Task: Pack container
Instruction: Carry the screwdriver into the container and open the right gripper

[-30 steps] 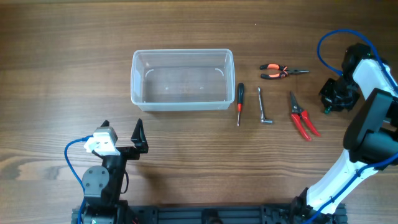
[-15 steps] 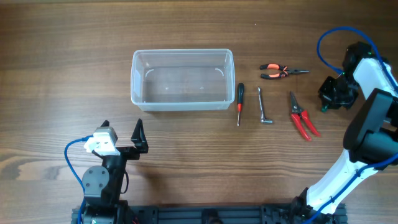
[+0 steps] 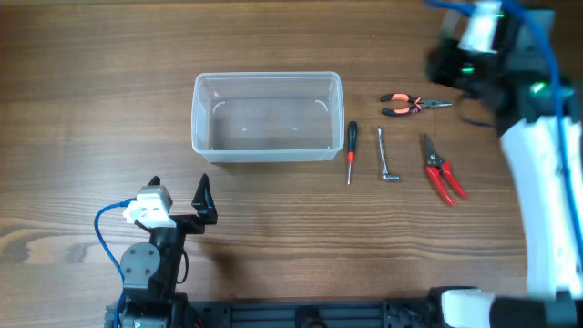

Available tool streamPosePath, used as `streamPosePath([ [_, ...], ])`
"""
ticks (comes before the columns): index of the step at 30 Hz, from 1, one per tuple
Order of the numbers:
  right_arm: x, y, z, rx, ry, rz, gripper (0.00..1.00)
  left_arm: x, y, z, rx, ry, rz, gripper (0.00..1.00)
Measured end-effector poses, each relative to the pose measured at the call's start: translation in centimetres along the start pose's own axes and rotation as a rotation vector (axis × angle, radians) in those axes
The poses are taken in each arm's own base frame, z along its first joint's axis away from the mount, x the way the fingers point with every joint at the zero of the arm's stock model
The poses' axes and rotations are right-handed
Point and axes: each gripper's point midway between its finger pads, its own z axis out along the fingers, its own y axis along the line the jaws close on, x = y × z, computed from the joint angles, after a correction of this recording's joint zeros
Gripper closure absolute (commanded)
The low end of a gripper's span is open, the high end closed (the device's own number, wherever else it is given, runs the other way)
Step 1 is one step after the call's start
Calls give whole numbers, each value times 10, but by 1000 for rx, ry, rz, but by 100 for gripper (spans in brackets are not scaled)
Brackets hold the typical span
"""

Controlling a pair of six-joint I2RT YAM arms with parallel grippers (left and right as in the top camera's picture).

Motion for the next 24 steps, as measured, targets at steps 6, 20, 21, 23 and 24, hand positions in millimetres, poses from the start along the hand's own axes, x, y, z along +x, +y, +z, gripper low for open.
streamPosePath([
  [6, 50, 144, 7, -289, 40, -489, 96, 0, 0, 0, 0, 0, 0, 0],
  [20, 216, 87, 199, -204, 535, -1302, 95, 0, 0, 0, 0, 0, 0, 0],
  [21, 219, 79, 204, -174, 555, -1328, 89, 0, 0, 0, 0, 0, 0, 0],
  [23, 217, 76, 207, -147, 548, -1339, 60, 0, 0, 0, 0, 0, 0, 0],
  [24, 214, 76, 209, -135, 536, -1336, 38, 0, 0, 0, 0, 0, 0, 0],
])
